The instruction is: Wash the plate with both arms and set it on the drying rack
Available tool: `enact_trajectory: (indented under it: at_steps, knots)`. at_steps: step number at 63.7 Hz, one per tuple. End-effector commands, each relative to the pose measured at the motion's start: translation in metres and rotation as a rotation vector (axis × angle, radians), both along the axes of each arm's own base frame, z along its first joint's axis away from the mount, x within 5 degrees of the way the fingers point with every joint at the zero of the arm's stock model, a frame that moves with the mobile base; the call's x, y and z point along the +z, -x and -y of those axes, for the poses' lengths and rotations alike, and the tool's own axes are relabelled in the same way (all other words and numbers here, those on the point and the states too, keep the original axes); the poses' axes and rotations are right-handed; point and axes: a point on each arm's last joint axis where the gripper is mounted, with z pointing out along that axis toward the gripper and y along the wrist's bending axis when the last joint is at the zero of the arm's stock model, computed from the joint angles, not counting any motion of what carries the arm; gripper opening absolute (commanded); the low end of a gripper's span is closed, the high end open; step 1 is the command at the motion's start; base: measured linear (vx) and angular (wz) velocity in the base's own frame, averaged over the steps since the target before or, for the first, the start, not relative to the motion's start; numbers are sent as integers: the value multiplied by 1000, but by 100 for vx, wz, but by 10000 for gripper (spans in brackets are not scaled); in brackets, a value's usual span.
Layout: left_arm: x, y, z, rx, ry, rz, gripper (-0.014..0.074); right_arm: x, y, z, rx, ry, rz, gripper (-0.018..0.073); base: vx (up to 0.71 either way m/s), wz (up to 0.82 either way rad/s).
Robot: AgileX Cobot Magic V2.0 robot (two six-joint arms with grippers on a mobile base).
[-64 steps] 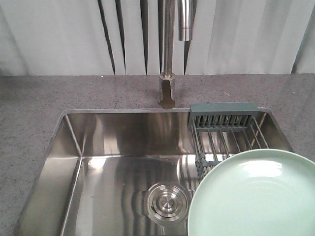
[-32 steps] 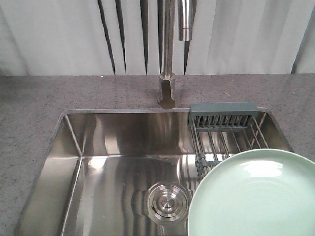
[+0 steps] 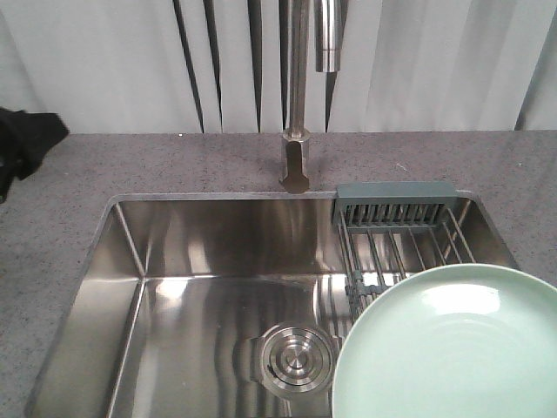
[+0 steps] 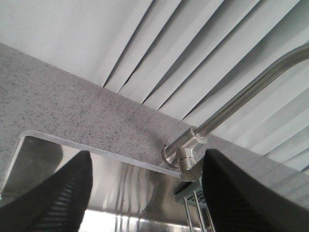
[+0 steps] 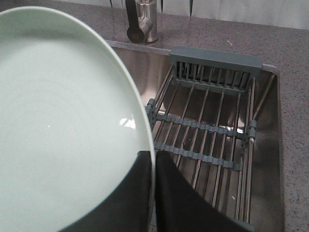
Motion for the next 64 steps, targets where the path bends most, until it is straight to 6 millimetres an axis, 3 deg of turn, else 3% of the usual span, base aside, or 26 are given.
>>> enact_trajectory:
  at_steps: [1,18,41,57,64]
  knots:
    - [18,-26,13,-25,-5,62,463,12,-4,0,-15,-30,69,-2,0,0]
    - [9,-92,50,-138,-58,-33,463,12,-4,0,-15,-30,69,-2,0,0]
    - [-4,-172,95,-329,65,-100,463,12,-4,0,-15,-30,69,-2,0,0]
    - [-10,-208,118,-459,161,-47,463,12,-4,0,-15,-30,69,-2,0,0]
    - [-25,-223,127,-498,207,-55,463,12,-4,0,-15,-30,69,-2,0,0]
